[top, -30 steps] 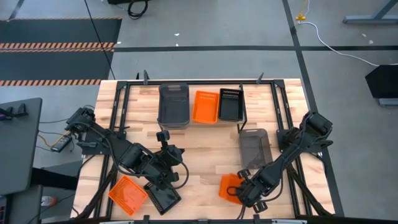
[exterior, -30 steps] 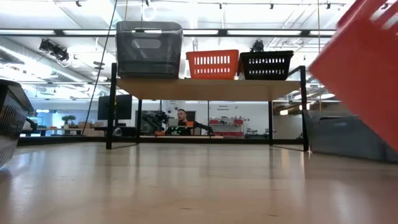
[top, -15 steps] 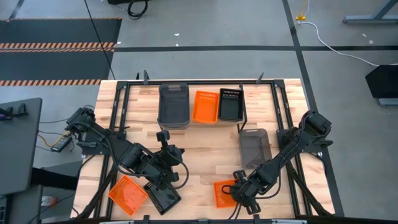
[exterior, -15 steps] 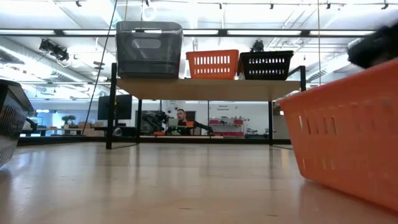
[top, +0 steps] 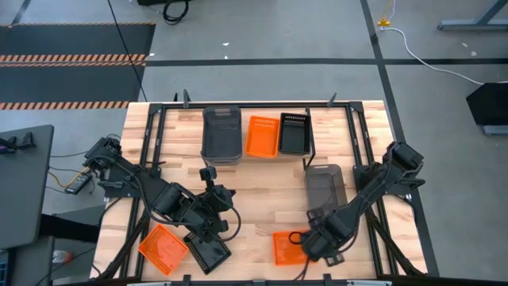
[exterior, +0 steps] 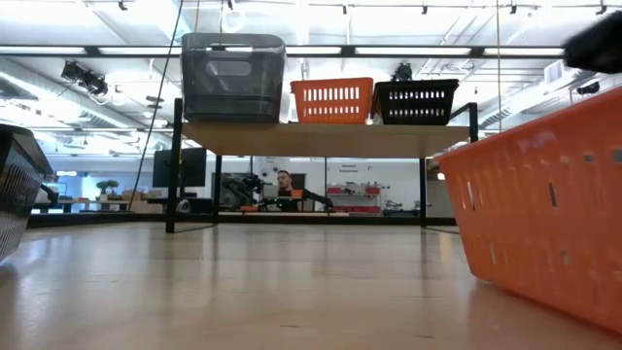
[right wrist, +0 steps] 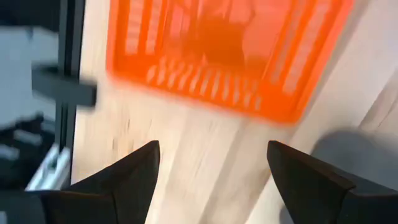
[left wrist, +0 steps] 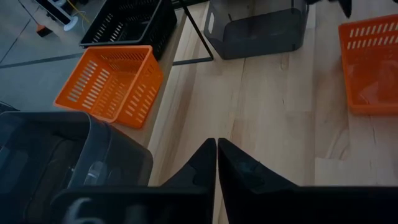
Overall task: Stack baskets on shelf by color
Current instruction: Stack the right orange bin on the orange bin on the shelf
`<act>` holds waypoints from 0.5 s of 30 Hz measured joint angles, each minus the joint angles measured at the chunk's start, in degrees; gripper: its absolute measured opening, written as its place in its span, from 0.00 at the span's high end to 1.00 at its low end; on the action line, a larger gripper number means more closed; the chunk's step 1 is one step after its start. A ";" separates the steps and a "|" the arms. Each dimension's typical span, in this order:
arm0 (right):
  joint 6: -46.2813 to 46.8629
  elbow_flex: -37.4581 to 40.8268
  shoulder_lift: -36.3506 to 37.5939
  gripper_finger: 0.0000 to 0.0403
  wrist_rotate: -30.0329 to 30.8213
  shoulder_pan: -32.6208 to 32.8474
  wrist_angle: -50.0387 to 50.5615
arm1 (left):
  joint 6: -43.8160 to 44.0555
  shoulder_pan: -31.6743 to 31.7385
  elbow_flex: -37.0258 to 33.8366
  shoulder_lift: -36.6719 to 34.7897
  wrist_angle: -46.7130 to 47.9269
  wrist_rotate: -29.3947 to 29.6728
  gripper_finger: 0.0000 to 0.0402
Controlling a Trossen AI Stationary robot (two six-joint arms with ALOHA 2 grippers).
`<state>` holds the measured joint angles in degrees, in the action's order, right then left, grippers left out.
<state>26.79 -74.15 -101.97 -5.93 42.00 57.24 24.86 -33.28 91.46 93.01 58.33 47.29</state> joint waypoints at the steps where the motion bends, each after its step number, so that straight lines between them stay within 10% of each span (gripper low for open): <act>1: -0.04 -0.02 0.00 0.25 -0.60 0.32 1.18 | 0.00 0.00 0.00 0.00 0.01 0.00 0.94; 15: -7.10 0.22 0.00 0.26 3.38 3.19 -6.51 | 0.00 -0.02 0.00 0.00 0.01 0.00 0.94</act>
<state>19.69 -73.93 -101.97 -2.55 45.19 50.73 24.86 -33.30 91.46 93.01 58.35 47.29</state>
